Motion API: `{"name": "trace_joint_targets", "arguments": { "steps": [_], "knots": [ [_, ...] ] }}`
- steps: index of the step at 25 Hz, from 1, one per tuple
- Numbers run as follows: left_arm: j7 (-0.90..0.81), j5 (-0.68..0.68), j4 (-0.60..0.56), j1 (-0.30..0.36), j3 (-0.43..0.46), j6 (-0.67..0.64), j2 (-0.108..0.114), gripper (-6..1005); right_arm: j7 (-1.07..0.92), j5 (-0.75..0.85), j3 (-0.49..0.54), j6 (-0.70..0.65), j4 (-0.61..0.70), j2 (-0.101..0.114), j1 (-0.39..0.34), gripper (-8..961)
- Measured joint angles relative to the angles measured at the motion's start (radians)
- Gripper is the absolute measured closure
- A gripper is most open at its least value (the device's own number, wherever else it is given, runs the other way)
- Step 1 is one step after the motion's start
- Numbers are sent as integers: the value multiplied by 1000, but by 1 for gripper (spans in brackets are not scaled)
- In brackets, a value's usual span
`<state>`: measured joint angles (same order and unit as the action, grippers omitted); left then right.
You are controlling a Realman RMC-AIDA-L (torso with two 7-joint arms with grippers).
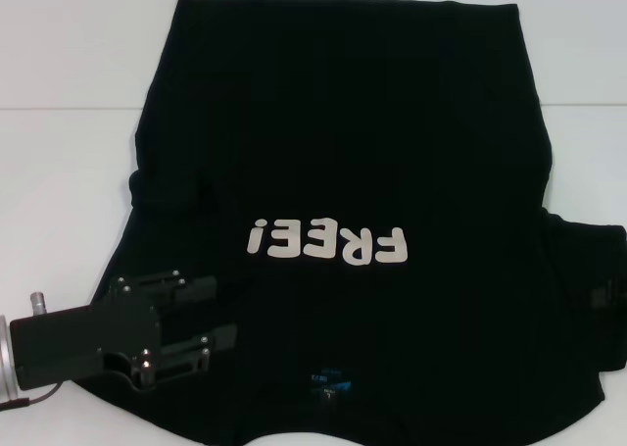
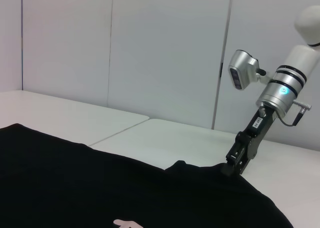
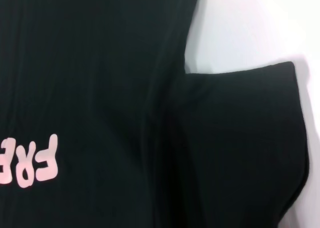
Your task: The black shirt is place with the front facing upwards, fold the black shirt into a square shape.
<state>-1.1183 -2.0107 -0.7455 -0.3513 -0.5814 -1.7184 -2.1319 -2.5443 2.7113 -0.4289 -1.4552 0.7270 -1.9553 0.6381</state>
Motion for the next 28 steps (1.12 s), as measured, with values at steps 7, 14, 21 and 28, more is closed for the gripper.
{"name": "trace_joint_targets", "arguments": {
  "steps": [7, 14, 21, 28],
  "knots": [
    [0, 1, 0, 1, 0, -2, 0, 388, -2, 2, -20, 11, 0, 0, -4, 346],
    [0, 6, 0, 2, 3, -3, 0, 388, 2, 2, -23, 15, 0, 0, -4, 624],
    [0, 25, 0, 7, 3, -5, 1, 388, 20, -2, -18, 16, 11, 3, -8, 897],
    [0, 26, 2, 8, 3, -16, 5, 387, 36, -85, -9, 2, 31, 26, -40, 910]
  ]
}}
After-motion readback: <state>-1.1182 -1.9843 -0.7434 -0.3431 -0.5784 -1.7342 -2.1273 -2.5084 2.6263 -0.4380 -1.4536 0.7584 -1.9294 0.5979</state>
